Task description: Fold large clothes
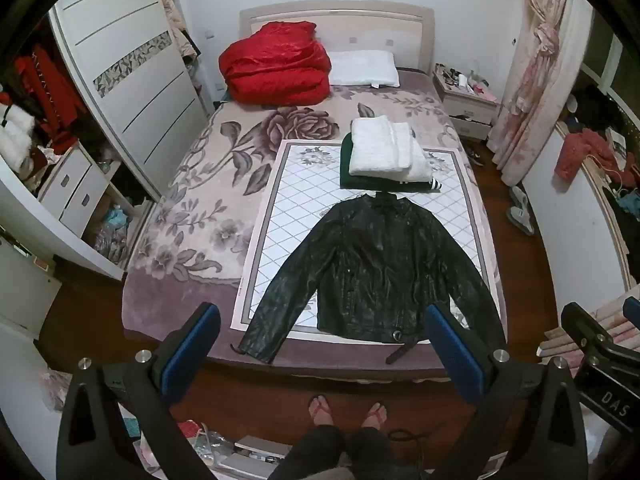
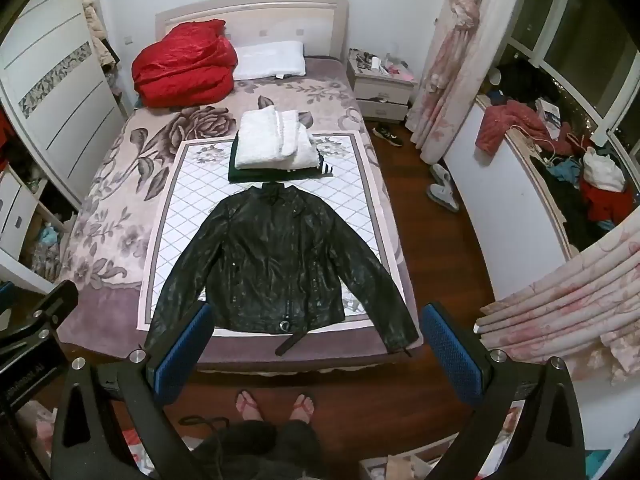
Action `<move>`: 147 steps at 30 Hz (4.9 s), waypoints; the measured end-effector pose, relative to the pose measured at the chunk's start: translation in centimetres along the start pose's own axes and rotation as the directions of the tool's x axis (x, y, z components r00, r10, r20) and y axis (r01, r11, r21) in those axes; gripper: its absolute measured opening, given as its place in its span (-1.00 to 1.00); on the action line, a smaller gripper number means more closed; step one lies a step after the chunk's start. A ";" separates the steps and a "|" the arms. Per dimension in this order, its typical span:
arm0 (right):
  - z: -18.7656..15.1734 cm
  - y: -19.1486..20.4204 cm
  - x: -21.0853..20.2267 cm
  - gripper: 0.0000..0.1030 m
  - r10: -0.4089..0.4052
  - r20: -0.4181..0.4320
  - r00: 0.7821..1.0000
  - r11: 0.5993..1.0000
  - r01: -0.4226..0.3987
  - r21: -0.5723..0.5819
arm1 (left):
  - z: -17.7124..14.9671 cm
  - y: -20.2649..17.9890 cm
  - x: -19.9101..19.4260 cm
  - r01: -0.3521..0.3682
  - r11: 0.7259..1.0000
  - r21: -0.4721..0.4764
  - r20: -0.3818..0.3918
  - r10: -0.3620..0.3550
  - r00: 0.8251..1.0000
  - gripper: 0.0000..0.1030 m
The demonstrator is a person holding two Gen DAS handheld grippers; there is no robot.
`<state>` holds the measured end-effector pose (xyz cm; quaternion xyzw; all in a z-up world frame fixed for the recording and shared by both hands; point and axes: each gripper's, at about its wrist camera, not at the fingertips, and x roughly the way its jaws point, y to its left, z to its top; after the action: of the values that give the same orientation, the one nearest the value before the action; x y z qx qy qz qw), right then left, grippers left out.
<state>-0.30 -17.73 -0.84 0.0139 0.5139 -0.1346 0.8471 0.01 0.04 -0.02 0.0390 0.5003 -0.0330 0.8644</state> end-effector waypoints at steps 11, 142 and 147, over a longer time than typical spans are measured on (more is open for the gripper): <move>-0.5 0.3 0.2 1.00 0.003 0.001 1.000 1.000 -0.003 0.004 | 0.1 0.2 0.2 -0.012 1.000 0.011 0.004 0.012 1.000 1.00; -25.0 -24.1 64.7 0.30 0.239 0.147 0.960 -0.089 -0.129 0.988 | -5.9 -19.6 60.6 -0.135 0.921 0.364 -0.256 0.239 0.937 1.00; -24.4 -24.5 67.0 -0.09 0.177 0.179 0.968 -0.143 -0.155 0.977 | -6.7 -20.3 62.4 -0.114 0.925 0.362 -0.307 0.234 0.923 1.00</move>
<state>1.77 -51.67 -68.11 0.7066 0.2405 -0.3636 0.5573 23.33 -20.57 -58.17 0.2367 0.6249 -0.0327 0.7432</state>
